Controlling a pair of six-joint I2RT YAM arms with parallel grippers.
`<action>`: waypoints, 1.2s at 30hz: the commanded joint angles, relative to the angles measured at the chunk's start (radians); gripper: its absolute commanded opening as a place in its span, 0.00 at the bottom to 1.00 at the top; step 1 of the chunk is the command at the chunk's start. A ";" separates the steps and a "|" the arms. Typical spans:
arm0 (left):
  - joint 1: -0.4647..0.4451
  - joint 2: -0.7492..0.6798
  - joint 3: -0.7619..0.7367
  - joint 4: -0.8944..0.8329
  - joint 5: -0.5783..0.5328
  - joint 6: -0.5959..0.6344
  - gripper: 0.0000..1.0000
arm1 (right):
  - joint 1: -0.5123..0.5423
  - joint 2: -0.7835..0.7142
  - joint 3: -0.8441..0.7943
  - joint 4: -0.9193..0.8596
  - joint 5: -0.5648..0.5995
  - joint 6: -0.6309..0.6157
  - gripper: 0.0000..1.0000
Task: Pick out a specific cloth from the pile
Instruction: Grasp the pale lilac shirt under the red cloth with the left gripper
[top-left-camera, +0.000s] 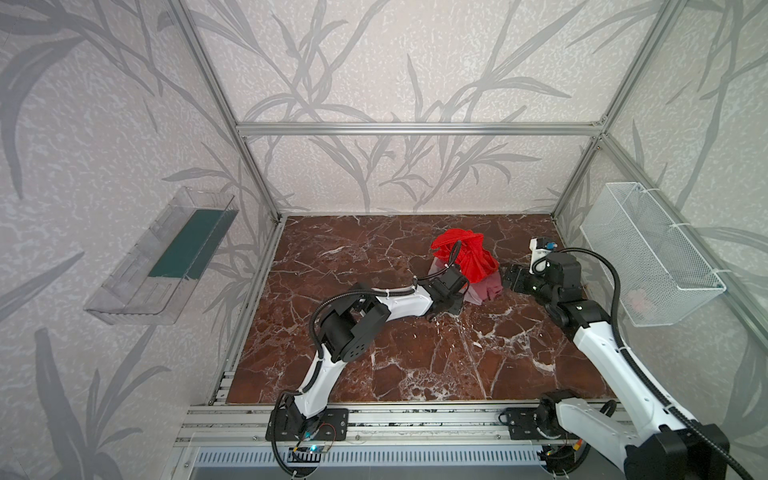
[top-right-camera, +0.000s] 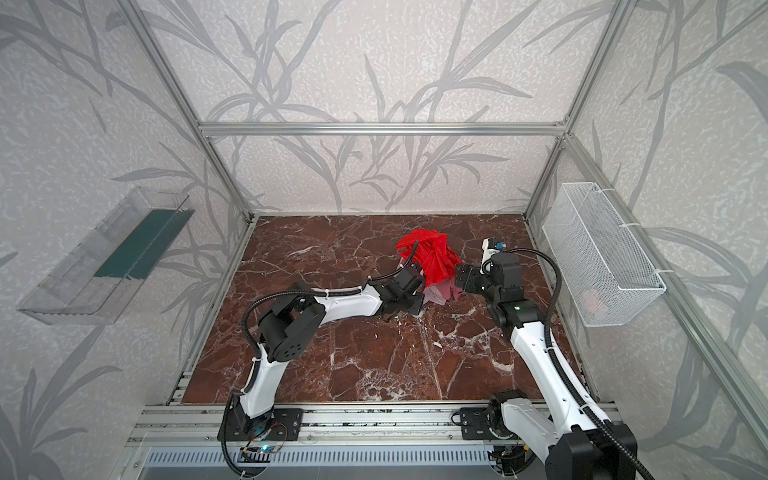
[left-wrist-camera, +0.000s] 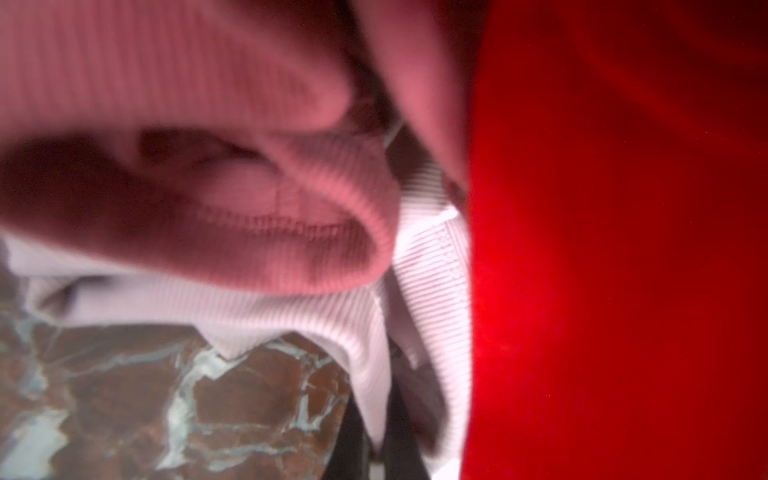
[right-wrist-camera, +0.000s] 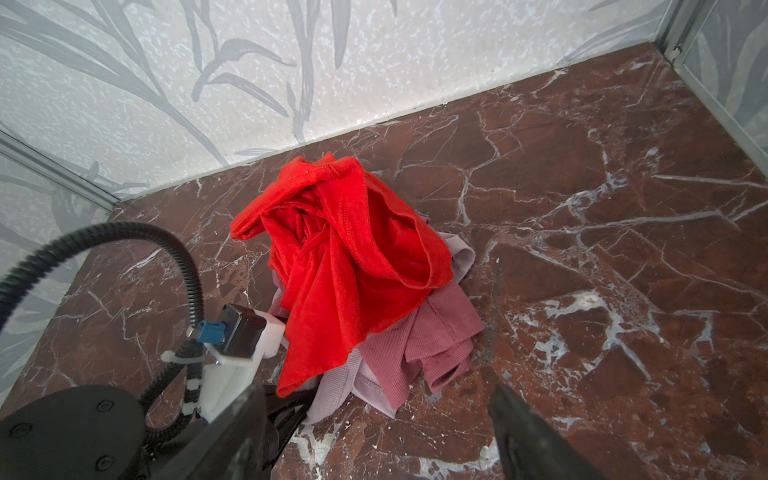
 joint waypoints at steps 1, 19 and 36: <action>-0.002 -0.009 0.029 -0.081 -0.039 0.011 0.00 | -0.005 -0.026 -0.017 0.011 -0.004 0.011 0.84; -0.012 -0.236 0.144 -0.215 -0.124 0.146 0.00 | -0.016 -0.053 -0.019 0.024 -0.016 0.026 0.84; -0.013 -0.244 0.426 -0.309 -0.119 0.264 0.00 | -0.029 -0.075 -0.025 0.028 -0.027 0.029 0.84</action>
